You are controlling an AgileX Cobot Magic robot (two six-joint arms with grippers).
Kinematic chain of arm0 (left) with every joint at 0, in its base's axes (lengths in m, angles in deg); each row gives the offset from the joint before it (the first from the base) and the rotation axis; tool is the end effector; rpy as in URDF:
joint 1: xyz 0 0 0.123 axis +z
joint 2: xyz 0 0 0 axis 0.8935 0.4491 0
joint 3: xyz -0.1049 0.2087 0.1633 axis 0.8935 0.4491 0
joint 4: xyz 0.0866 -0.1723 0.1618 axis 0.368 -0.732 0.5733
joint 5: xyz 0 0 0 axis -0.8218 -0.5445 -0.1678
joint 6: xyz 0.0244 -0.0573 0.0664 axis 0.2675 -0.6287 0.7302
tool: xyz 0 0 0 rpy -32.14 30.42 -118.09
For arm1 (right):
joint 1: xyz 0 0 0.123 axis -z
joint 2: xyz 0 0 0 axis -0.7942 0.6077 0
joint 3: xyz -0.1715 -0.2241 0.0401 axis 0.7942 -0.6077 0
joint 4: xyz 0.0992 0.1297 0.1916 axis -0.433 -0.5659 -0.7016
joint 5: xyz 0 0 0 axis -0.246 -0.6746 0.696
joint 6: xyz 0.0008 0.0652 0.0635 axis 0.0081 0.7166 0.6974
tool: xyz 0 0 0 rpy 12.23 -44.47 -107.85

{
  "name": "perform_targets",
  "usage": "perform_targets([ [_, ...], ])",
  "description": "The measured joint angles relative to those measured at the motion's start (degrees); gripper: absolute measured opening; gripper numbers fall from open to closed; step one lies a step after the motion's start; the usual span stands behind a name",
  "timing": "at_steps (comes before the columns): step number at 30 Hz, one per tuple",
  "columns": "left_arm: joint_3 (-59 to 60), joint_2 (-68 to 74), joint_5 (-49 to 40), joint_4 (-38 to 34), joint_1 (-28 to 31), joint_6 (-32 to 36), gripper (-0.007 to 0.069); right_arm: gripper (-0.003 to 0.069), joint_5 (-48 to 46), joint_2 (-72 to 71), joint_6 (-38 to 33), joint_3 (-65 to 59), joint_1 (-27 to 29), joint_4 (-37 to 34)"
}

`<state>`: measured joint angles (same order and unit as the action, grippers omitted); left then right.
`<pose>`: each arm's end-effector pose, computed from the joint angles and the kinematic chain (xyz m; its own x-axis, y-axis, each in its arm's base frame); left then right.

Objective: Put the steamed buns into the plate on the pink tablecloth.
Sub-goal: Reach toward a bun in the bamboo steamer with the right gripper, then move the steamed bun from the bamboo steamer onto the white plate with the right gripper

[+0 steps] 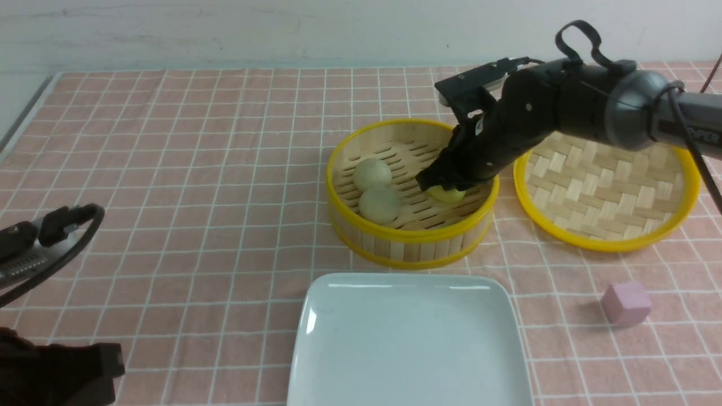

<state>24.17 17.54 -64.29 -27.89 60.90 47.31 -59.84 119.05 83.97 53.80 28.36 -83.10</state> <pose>0.1246 -0.0252 0.2665 -0.8494 -0.2843 -0.4447 -0.1277 0.9282 -0.3495 0.4242 0.1962 0.2082 -0.7422 -0.3311 -0.5827 -0.4362 0.8988 0.0448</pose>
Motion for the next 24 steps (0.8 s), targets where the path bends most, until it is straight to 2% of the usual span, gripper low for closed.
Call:
perform_targets([
  [4,0.0,0.0,0.6,0.0,0.0,0.0,0.0044,0.0008,-5.29,-4.73,0.0,0.0,0.0,-0.36],
  [9,0.0,0.0,1.08,0.0,0.0,0.0,0.0051,0.0008,-20.49,-18.13,0.0,-0.55,-0.45,-5.02],
  [10,0.0,0.0,1.14,0.0,0.0,0.0,0.0052,0.0008,-20.99,-18.91,0.0,-0.85,-0.57,-5.25],
  [13,0.0,0.0,1.73,0.0,0.0,0.0,0.0055,0.0008,-27.32,-22.72,0.0,-6.13,-4.15,-7.5],
  [17,0.0,0.0,2.38,0.0,0.0,0.0,0.0055,0.0008,-26.01,-21.91,0.43,-15.13,-10.12,-6.88],
  [20,0.0,0.0,2.82,0.0,0.0,0.0,0.0062,0.001,-20.25,-20.69,3.34,-21.15,-13.43,-4.36],
  [24,0.0,0.0,3.43,0.06,0.0,0.0,0.0067,0.0027,-13.35,-19.25,7.76,-25.09,-14.37,-0.64],
])
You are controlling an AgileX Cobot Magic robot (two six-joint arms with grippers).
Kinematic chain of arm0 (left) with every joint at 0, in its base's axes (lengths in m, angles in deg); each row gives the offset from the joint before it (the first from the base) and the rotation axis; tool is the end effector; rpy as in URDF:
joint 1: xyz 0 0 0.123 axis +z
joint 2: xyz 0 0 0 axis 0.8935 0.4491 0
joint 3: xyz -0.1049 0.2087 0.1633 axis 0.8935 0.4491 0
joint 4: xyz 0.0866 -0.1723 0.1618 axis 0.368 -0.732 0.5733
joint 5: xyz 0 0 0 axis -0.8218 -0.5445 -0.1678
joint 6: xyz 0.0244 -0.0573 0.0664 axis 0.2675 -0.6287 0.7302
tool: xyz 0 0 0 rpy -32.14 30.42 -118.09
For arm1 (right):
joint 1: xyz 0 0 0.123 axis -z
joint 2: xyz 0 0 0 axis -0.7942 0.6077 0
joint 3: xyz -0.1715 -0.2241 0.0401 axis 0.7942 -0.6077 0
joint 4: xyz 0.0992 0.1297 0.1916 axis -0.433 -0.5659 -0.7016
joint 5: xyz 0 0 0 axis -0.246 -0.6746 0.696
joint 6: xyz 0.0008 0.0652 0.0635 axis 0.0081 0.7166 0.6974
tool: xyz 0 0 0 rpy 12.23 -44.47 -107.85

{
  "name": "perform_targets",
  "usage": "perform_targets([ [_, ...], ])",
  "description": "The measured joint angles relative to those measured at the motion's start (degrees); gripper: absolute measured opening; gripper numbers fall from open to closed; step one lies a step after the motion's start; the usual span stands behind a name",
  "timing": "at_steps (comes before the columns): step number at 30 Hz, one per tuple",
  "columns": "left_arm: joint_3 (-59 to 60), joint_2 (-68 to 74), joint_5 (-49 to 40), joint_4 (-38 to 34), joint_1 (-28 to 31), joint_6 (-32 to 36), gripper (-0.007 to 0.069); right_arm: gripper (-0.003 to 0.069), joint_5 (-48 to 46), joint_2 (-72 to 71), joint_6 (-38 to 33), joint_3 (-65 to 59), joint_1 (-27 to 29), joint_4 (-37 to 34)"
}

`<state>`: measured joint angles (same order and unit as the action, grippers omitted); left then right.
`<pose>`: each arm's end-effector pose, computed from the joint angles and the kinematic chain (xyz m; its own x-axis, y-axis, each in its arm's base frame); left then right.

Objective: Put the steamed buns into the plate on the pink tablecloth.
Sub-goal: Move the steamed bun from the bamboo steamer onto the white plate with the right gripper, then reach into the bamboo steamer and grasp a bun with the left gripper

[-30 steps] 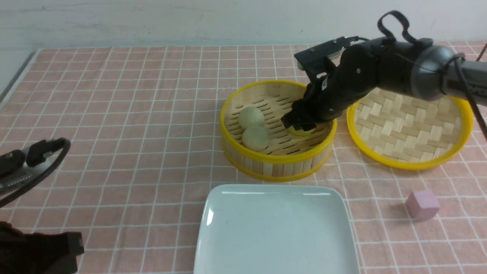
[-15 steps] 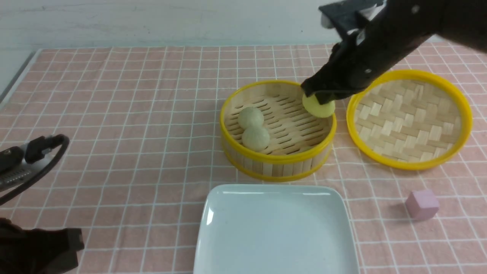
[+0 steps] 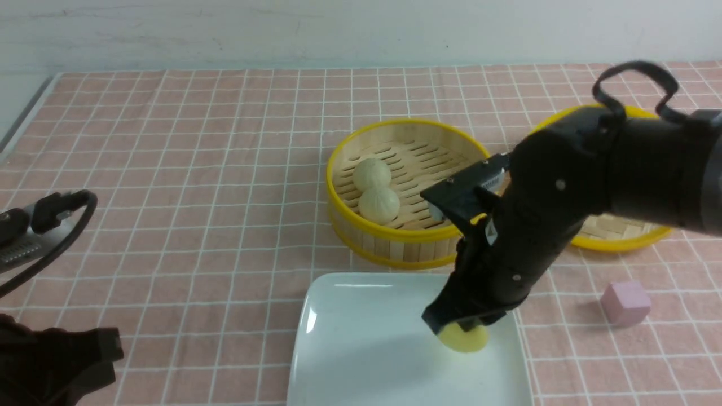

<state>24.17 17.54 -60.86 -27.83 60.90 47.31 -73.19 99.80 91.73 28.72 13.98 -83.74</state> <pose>0.1292 -0.0243 0.2693 -0.8176 -0.2976 -0.4929 -0.1225 0.9263 -0.3562 0.2671 0.2224 0.2149 -0.8265 -0.4929 -0.2719 -0.5359 0.8369 0.1117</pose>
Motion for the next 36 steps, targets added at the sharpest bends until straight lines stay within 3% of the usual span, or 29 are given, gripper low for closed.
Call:
perform_targets([
  [3,0.0,0.0,0.19,0.0,0.0,0.0,0.0071,0.0062,3.62,1.47,3.19,-1.54,0.0,2.07],
  [7,0.0,0.0,0.19,0.04,0.0,0.0,0.0076,0.0199,6.23,2.99,6.36,-1.91,0.0,2.37],
  [8,0.0,0.0,0.19,0.04,0.0,0.0,0.0076,0.0277,6.01,2.99,6.65,-1.85,0.0,2.32],
  [9,0.0,0.0,0.19,0.04,0.0,0.0,0.0076,0.0307,5.65,2.84,6.82,-1.75,0.0,2.32],
  [11,0.0,0.0,0.19,0.04,0.0,0.0,0.0078,0.0414,2.3,2.02,6.82,-0.5,0.0,2.58],
  [15,0.0,0.0,0.19,0.07,0.0,0.0,0.0078,0.0476,-6.3,-2.09,5.5,3.1,0.0,5.11],
  [17,0.0,0.0,0.4,0.11,0.0,0.0,0.0078,0.0458,-10.47,-5.36,5.0,5.07,0.0,6.93],
  [19,0.0,0.0,0.96,0.31,0.0,0.0,0.008,0.0391,-15.24,-9.71,4.51,6.3,0.0,9.17],
  [20,0.0,0.0,1.42,0.37,0.0,0.0,0.0081,0.0322,-18.52,-12.49,4.35,6.5,0.0,10.34],
  [21,0.0,0.0,1.42,0.37,0.0,0.0,0.0081,0.0322,-18.52,-12.94,4.35,6.49,0.0,10.49],
  [25,0.0,0.0,3.68,0.55,0.0,0.0,0.008,0.0048,-23.21,-23.28,4.35,6.42,0.05,12.1],
  [27,0.0,0.0,4.17,0.55,0.0,0.0,0.008,-0.0003,-23.29,-26.95,4.35,5.63,0.05,11.9],
  [33,-3.78,3.09,1.13,0.55,0.0,0.01,0.0019,-0.0014,-23.96,-38.81,4.4,-2.21,0.05,12.13],
  [36,-11.17,9.74,-2.85,-0.39,0.0,1.57,0.0001,-0.0014,-24.01,-46.65,4.4,-10.98,0.05,13.2],
])
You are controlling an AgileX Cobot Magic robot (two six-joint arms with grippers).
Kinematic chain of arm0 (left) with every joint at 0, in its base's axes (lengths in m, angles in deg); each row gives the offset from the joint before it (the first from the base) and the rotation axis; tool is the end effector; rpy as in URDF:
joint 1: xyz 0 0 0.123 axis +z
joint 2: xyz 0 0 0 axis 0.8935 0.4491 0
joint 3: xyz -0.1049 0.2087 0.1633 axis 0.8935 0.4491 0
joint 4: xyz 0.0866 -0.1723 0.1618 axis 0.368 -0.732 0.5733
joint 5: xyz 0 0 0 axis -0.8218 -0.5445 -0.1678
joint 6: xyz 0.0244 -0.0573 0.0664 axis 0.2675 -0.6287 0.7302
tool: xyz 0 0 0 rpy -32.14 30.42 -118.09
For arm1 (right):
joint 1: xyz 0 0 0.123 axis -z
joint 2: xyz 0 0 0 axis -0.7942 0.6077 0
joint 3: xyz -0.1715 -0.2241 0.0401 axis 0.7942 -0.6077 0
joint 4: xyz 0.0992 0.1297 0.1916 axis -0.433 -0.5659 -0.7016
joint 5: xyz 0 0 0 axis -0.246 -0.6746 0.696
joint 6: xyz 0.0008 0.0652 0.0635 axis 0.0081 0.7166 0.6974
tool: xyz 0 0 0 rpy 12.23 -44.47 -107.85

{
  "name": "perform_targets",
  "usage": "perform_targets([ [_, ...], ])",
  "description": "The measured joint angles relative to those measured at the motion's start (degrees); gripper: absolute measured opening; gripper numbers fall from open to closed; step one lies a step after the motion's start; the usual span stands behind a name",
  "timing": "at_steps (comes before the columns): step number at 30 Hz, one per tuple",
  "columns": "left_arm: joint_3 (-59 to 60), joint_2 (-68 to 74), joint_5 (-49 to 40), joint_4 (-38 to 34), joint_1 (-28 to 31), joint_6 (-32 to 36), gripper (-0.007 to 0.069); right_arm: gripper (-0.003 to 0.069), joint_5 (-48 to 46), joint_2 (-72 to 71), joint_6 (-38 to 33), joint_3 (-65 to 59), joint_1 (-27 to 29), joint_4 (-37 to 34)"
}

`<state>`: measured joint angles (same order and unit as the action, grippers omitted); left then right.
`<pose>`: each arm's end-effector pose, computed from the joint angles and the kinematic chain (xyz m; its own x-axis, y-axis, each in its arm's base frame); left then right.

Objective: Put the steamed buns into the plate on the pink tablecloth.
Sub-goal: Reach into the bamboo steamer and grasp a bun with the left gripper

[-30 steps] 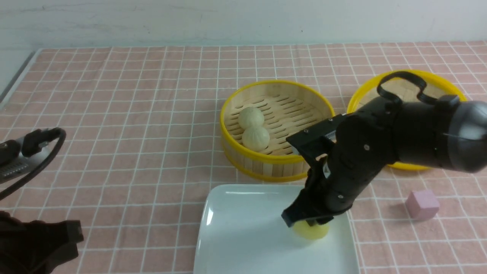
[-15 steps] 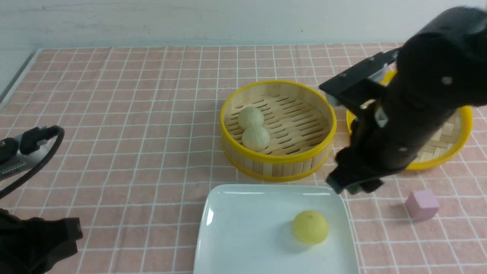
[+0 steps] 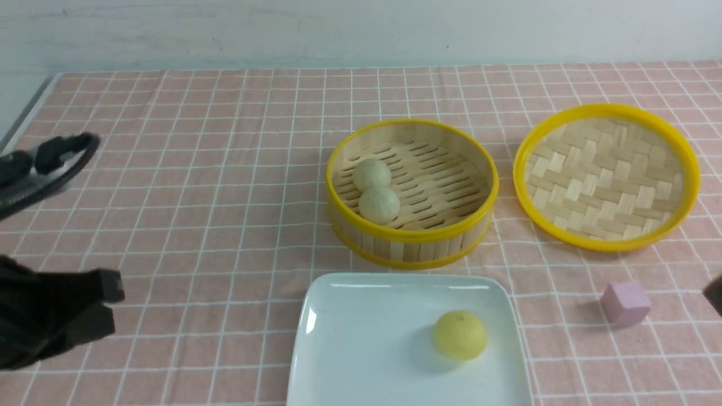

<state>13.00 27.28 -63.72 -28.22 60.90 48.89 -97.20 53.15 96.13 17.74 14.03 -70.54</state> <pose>0.1680 -0.0272 0.3006 -0.8357 -0.2647 -0.4813 -0.0956 0.9330 -0.3470 0.1235 0.0849 0.3547 -0.7411 -0.4702 -0.4792 -0.5081 0.8594 -0.0574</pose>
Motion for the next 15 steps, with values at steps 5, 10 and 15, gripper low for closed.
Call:
perform_targets([
  [5,-7.72,8.75,-1.44,-6.43,-3.64,6.62,0.0001,-0.001,4.98,-7.26,0.0,-9.29,0.0,1.08],
  [10,-16.64,21.23,2.72,-9.65,-15.73,8.02,0.0001,-0.0007,10.28,-12.35,0.0,-17.13,0.0,2.97],
  [15,-27.58,33.37,6.05,-5.47,-23.49,3.03,0.0046,-0.0006,12.67,-12.79,0.0,-20.47,0.0,4.22],
])
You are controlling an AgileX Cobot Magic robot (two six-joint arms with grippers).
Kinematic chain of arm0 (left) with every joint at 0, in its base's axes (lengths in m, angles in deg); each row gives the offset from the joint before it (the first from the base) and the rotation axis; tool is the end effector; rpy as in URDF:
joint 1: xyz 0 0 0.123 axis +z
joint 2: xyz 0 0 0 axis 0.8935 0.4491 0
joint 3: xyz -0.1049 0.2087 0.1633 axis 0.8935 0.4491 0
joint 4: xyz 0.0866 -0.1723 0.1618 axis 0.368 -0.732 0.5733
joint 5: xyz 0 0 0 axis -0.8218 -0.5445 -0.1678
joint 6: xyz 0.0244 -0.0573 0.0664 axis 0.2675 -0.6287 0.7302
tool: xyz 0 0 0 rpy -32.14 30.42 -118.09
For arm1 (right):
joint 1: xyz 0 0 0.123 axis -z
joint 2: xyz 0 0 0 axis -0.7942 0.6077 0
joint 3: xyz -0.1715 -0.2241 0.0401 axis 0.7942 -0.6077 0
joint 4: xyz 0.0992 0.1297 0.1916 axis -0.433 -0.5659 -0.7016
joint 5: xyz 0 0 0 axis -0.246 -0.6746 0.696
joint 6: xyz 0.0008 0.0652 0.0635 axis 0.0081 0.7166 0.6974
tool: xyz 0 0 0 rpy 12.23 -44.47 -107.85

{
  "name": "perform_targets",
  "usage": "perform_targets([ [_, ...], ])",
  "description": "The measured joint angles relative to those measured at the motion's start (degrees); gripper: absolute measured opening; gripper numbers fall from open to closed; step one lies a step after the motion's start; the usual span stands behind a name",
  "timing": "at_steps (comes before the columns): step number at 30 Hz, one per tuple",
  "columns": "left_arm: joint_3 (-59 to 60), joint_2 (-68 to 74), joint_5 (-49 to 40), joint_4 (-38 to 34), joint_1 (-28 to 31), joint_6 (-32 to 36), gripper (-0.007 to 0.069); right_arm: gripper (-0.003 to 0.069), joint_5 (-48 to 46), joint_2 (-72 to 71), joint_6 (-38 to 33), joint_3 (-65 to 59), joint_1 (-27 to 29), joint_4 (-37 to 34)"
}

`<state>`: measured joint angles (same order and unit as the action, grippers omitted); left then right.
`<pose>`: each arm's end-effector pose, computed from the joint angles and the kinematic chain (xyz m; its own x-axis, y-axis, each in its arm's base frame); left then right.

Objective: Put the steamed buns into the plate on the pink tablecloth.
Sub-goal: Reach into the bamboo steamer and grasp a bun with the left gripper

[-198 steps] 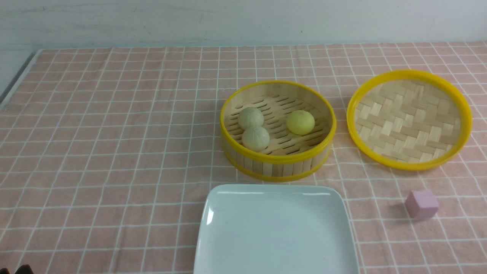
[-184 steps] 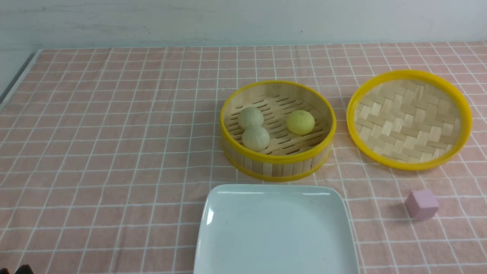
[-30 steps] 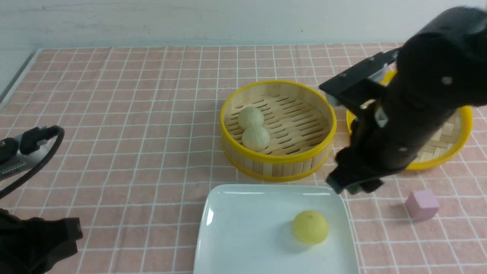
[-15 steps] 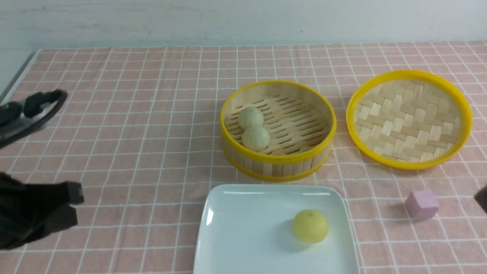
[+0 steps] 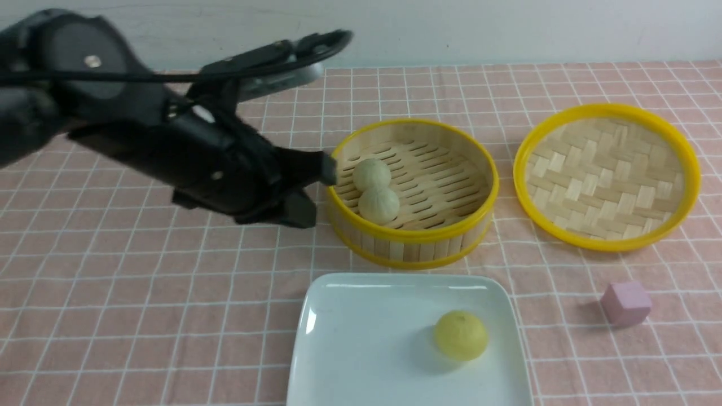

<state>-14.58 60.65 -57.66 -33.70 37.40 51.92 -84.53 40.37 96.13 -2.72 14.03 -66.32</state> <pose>0.2855 -0.1656 0.3086 -0.8798 0.0571 -0.4720 0.2732 0.8731 -0.4038 0.0959 0.0571 0.2898 -0.6687 -0.4938 -0.5559 -0.5220 0.8442 -0.1219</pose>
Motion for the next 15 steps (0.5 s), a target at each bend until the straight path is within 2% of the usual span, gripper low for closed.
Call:
perform_targets([
  [1,0.0,0.5,0.0,0.0,-0.24,-0.32,0.005,-0.0006,0.13,0.0,0.0,-0.1,0.0,0.0],
  [5,-12.38,11.82,-0.07,7.49,-4.36,-7.81,0.0197,-0.0003,2.54,0.0,0.0,-0.52,0.0,0.12],
  [6,-12.87,11.82,-0.13,7.84,-4.5,-8.05,0.0197,-0.0003,2.63,0.0,0.0,-0.52,0.0,0.12],
  [7,-16.75,15.34,-0.34,10.43,-5.37,-9.42,0.0258,-0.0001,3.41,0.0,0.0,-0.52,0.0,0.12],
  [9,-21.01,19.75,-0.79,13.25,-6.14,-10.08,0.0328,-0.0001,4.03,0.0,0.0,-0.52,0.0,0.12],
  [12,-25.22,24.36,-0.96,15.39,-6.42,-10.26,0.0377,0.0001,4.3,0.0,0.0,-0.52,0.0,0.12],
  [15,-27.27,27.76,-0.36,16.21,-6.42,-10.3,0.039,0.0001,4.46,0.0,0.0,-0.52,0.0,0.12],
])
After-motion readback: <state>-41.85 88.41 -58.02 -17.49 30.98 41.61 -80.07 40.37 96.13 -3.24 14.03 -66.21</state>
